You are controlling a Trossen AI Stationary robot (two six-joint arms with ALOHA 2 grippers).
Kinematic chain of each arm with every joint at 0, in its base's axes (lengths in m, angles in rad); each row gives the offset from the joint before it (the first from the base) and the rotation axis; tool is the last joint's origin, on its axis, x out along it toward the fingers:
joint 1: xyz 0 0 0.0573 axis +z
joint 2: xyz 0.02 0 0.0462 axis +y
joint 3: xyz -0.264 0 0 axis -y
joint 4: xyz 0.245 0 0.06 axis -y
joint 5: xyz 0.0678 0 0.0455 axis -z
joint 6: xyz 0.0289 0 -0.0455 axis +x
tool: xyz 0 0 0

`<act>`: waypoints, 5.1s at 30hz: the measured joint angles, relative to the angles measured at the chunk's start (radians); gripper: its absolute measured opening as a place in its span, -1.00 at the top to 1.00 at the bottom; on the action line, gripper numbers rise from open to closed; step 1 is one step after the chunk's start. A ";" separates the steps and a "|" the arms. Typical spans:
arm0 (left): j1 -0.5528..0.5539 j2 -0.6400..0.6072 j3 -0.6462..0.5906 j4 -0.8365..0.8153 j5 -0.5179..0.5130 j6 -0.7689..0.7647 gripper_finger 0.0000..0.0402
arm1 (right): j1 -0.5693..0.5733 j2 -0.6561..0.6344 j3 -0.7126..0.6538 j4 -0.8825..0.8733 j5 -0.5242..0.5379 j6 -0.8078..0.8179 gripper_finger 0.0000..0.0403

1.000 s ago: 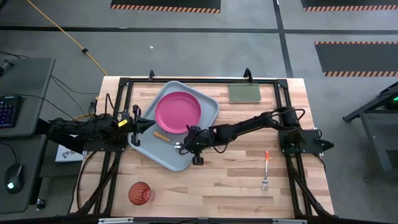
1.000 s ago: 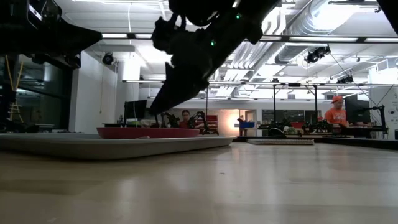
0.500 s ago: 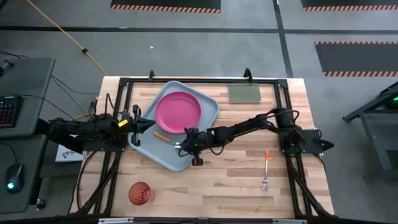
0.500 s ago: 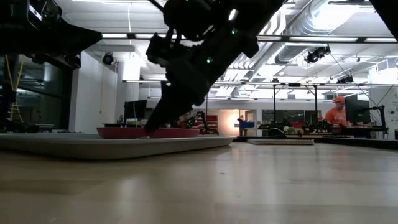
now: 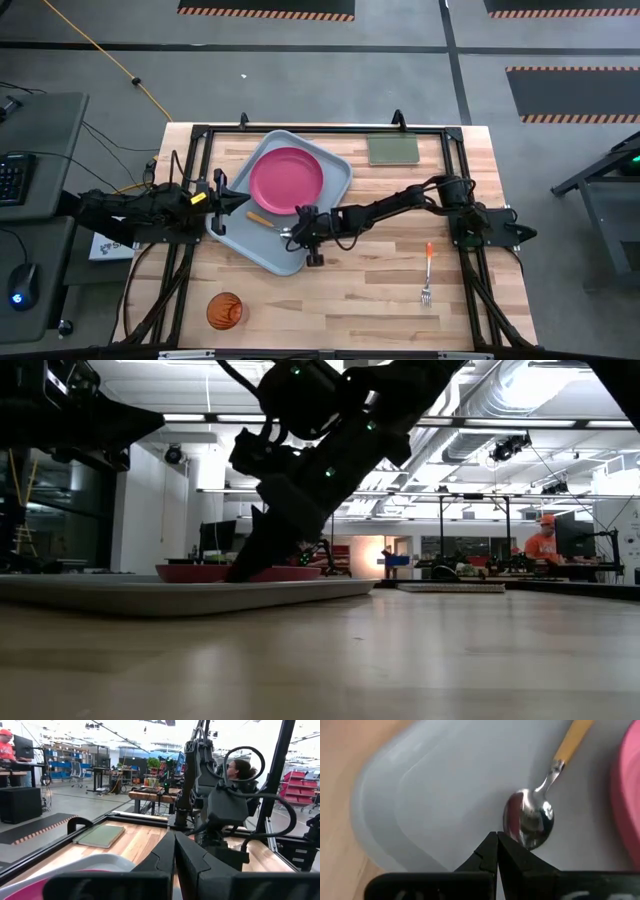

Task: Pick and place plate/cup/fork/spoon on tray
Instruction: Put the yellow spoon on the grey tray to the bottom of the pink plate

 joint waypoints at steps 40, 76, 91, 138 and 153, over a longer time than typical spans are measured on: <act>0.000 0.000 0.000 -0.012 0.000 0.000 0.98 | -0.072 -0.041 0.000 -0.145 0.023 0.203 1.00; 0.000 0.000 0.000 -0.022 0.000 0.000 0.98 | -0.012 -0.008 0.001 0.016 -0.059 0.215 1.00; 0.000 0.000 0.000 -0.022 0.000 0.001 0.98 | -0.033 -0.010 0.001 0.008 0.058 0.200 1.00; 0.000 0.000 0.000 -0.024 0.000 0.001 0.98 | -0.048 0.016 0.000 0.033 0.030 0.304 1.00; 0.000 0.000 0.000 -0.023 0.000 0.000 0.98 | -0.048 0.016 0.000 0.071 -0.035 0.281 1.00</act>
